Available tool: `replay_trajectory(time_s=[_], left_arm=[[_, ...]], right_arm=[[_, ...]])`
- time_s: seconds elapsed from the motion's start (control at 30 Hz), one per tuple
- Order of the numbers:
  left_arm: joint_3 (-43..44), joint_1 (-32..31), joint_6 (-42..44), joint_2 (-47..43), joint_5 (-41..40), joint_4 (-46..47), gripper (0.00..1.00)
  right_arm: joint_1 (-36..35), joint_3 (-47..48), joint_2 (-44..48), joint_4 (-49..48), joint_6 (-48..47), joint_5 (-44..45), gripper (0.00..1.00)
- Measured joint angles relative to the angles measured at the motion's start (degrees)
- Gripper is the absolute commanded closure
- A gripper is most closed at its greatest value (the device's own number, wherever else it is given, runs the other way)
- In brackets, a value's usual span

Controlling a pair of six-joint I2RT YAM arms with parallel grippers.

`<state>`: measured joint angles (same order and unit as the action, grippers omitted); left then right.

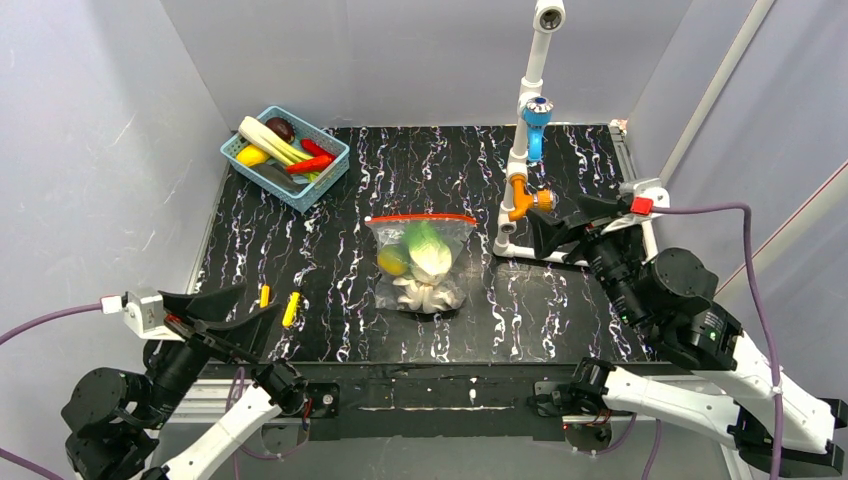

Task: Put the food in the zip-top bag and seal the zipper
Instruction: Reset both arms

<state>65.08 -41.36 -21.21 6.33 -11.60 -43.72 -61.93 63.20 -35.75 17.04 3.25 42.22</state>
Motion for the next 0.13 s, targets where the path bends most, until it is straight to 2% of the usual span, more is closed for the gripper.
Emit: replay_trajectory(time_s=[0.13], left_arm=[[0.0, 0.0, 0.0, 0.0, 0.0, 0.0, 0.02]], right_arm=[[0.0, -1.2, 2.4, -0.6, 0.9, 0.8, 0.02]])
